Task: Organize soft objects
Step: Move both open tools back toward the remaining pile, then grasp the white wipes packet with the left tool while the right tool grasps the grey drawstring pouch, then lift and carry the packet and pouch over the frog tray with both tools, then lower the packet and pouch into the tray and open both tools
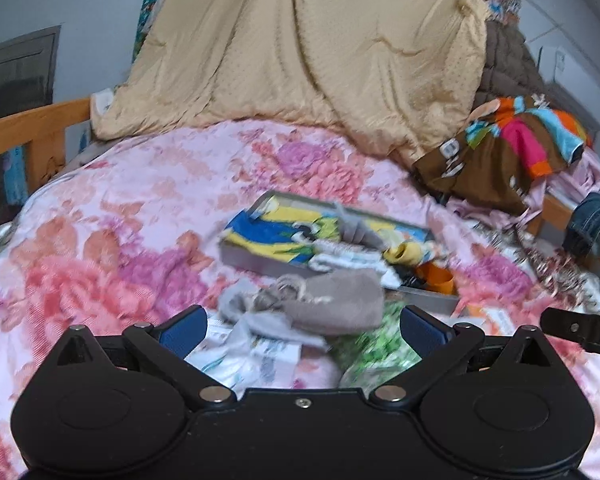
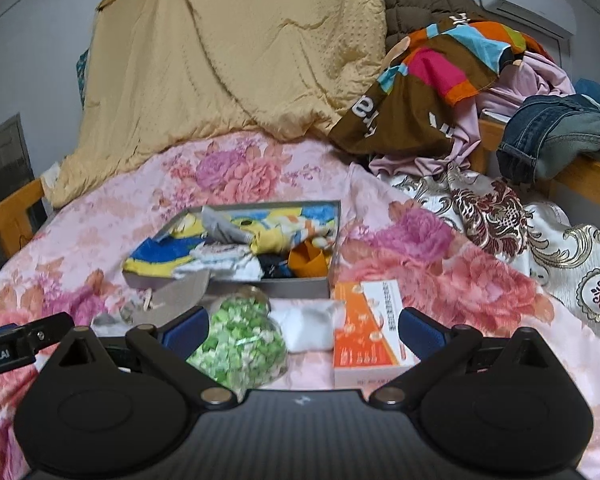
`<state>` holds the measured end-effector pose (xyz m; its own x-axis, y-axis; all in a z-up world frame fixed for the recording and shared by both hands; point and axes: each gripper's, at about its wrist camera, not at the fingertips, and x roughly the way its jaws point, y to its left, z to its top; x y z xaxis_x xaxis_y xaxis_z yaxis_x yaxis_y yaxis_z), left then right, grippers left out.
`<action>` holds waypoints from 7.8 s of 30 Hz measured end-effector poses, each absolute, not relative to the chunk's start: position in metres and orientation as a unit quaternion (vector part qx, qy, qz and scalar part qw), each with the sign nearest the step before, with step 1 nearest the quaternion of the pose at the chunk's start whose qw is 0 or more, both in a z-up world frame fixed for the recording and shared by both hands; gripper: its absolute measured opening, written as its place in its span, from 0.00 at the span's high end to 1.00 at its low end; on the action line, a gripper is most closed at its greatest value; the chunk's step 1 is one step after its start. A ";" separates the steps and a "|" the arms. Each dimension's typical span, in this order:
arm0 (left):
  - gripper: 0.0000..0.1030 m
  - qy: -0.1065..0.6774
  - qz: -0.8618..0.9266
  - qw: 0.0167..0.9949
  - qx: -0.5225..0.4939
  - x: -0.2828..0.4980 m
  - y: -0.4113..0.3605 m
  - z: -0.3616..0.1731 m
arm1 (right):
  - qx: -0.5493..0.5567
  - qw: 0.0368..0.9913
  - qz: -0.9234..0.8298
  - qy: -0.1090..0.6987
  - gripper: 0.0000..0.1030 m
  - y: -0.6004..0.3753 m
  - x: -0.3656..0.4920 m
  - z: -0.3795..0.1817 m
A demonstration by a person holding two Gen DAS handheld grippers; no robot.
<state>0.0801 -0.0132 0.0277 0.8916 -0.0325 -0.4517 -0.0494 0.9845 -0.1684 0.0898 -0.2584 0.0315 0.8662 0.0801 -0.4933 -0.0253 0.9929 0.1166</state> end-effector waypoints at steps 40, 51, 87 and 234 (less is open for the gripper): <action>0.01 0.257 0.113 0.959 -0.024 0.058 0.007 0.016 | -0.069 0.926 0.179 0.325 0.00 -0.178 0.082 -0.004; 0.01 0.279 0.094 0.955 -0.024 0.069 0.010 0.009 | -0.082 0.920 0.220 0.314 0.00 -0.173 0.097 -0.002; 0.01 0.361 0.117 0.898 -0.221 0.116 0.064 -0.025 | -0.196 0.908 0.271 0.251 0.10 -0.122 0.190 -0.015; 0.28 0.327 0.035 0.929 -0.169 0.356 0.013 -0.012 | 0.010 0.964 0.133 0.229 0.53 -0.207 0.337 -0.001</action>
